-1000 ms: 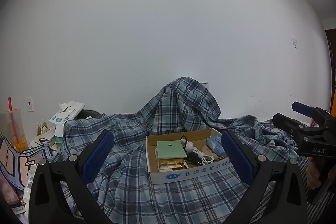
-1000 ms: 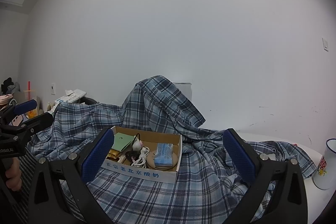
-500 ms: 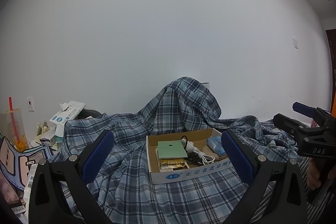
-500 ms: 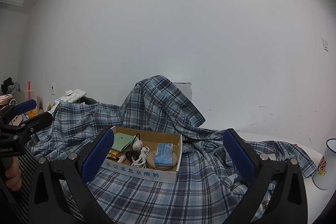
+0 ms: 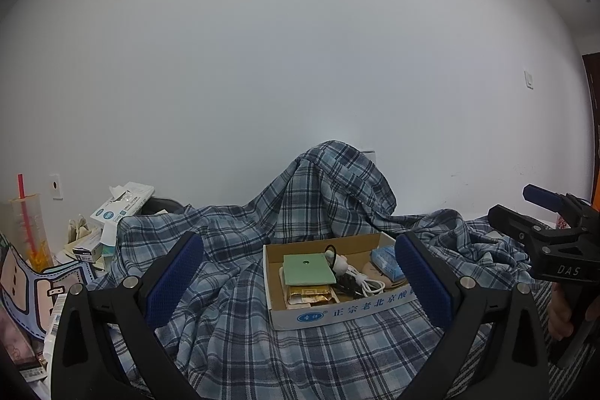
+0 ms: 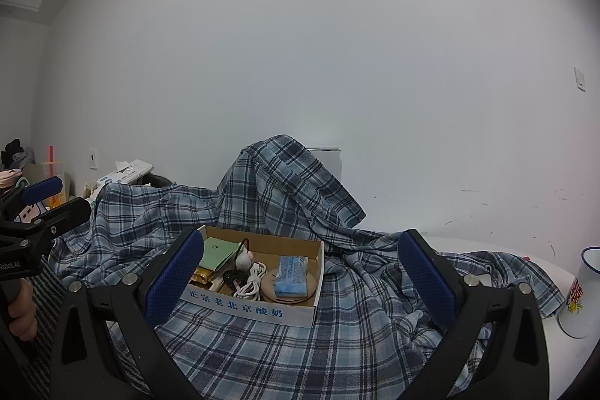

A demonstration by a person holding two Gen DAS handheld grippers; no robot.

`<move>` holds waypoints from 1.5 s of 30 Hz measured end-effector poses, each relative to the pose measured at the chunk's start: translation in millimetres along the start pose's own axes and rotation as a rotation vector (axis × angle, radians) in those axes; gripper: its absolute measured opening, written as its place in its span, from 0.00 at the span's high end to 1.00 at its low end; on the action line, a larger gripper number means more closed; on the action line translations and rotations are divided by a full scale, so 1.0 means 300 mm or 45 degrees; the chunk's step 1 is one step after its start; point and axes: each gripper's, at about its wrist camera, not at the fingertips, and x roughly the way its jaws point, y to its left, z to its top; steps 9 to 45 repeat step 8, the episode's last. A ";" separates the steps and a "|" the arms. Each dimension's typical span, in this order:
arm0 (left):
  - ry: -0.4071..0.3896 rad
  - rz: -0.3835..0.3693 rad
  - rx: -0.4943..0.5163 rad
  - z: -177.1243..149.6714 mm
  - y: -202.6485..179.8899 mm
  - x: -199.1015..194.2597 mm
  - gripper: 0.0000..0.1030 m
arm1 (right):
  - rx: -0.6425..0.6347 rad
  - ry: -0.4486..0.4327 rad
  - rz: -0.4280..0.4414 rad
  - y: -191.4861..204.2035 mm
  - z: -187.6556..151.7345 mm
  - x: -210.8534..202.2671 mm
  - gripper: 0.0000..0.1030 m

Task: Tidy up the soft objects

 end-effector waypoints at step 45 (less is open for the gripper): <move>-0.002 0.003 -0.001 0.001 0.001 -0.001 0.00 | 0.001 -0.001 0.000 0.000 0.000 -0.001 0.00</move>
